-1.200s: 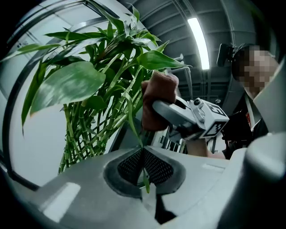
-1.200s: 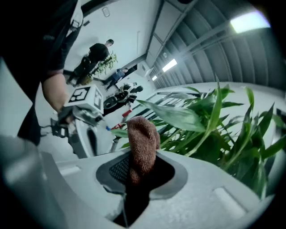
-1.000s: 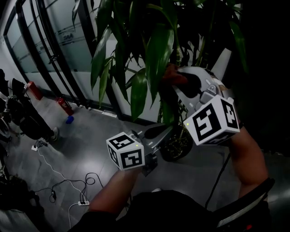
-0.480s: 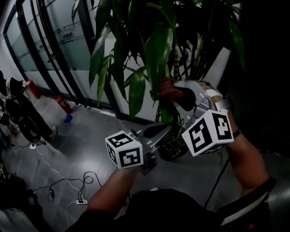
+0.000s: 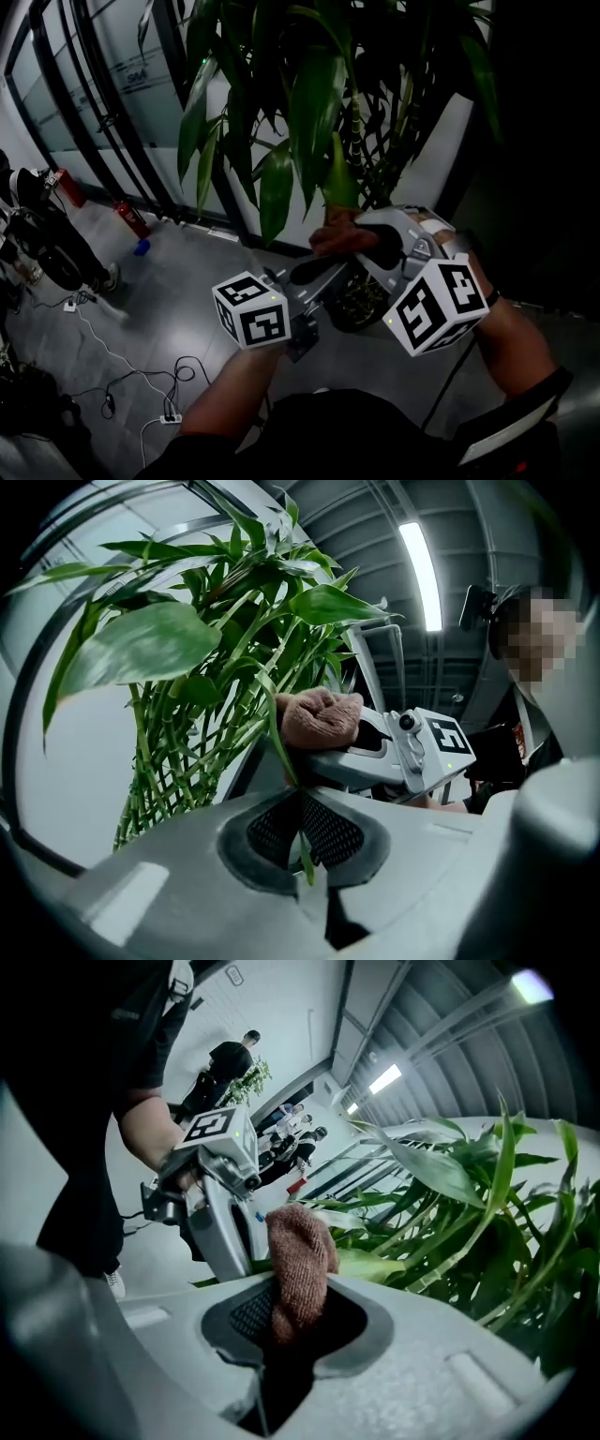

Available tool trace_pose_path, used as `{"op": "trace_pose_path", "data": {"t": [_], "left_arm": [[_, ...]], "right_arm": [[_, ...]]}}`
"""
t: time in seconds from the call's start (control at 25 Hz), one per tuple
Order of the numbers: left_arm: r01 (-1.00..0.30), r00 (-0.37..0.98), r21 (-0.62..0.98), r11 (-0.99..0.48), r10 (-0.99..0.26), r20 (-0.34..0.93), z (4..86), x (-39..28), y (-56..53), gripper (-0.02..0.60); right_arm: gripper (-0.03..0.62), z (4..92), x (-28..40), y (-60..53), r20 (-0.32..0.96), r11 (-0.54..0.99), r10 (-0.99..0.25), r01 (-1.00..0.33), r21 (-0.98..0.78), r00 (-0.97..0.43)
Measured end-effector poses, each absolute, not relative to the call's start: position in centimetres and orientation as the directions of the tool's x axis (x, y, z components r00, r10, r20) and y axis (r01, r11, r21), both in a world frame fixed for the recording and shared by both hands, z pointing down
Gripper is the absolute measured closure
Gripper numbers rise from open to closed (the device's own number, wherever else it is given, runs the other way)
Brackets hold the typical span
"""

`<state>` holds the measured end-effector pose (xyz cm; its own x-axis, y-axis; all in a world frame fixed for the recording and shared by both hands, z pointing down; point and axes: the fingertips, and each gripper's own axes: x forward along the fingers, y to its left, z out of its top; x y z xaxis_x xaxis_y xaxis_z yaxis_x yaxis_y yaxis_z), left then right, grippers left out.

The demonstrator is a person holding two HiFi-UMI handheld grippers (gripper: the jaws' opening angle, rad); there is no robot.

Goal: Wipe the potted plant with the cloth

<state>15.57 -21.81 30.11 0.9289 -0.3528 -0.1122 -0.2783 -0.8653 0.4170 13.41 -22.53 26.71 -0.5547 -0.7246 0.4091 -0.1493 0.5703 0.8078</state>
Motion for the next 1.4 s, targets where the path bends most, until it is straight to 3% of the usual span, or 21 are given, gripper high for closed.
{"op": "trace_pose_path", "data": {"t": [0.24,0.6,0.84,1.04,1.4], "left_arm": [[-0.297,0.926,0.408,-0.863,-0.364,-0.098,30.5,15.4,-22.1,0.563],[-0.290,0.927,0.418,-0.861,-0.360,-0.099,30.5,15.5,-22.3,0.562],[-0.290,0.925,0.425,-0.858,-0.365,-0.106,30.6,15.3,-22.4,0.563],[-0.286,0.924,0.422,-0.860,-0.365,-0.118,30.5,15.2,-22.2,0.563],[-0.277,0.922,0.417,-0.866,-0.361,-0.139,29.8,15.1,-21.8,0.563]], "right_arm": [[0.530,28.8,13.5,-20.1,0.467,0.664,-0.651,-0.152,0.732,-0.598],[0.530,29.7,15.1,-19.5,0.439,0.670,-0.665,-0.224,0.707,-0.604],[0.530,24.8,15.7,-21.7,0.269,0.547,-0.757,-0.352,0.760,-0.596],[0.530,19.5,15.4,-26.4,0.160,0.383,-0.839,-0.356,0.853,-0.521],[0.530,17.8,13.6,-31.0,0.184,0.342,-0.865,-0.280,0.897,-0.467]]}}
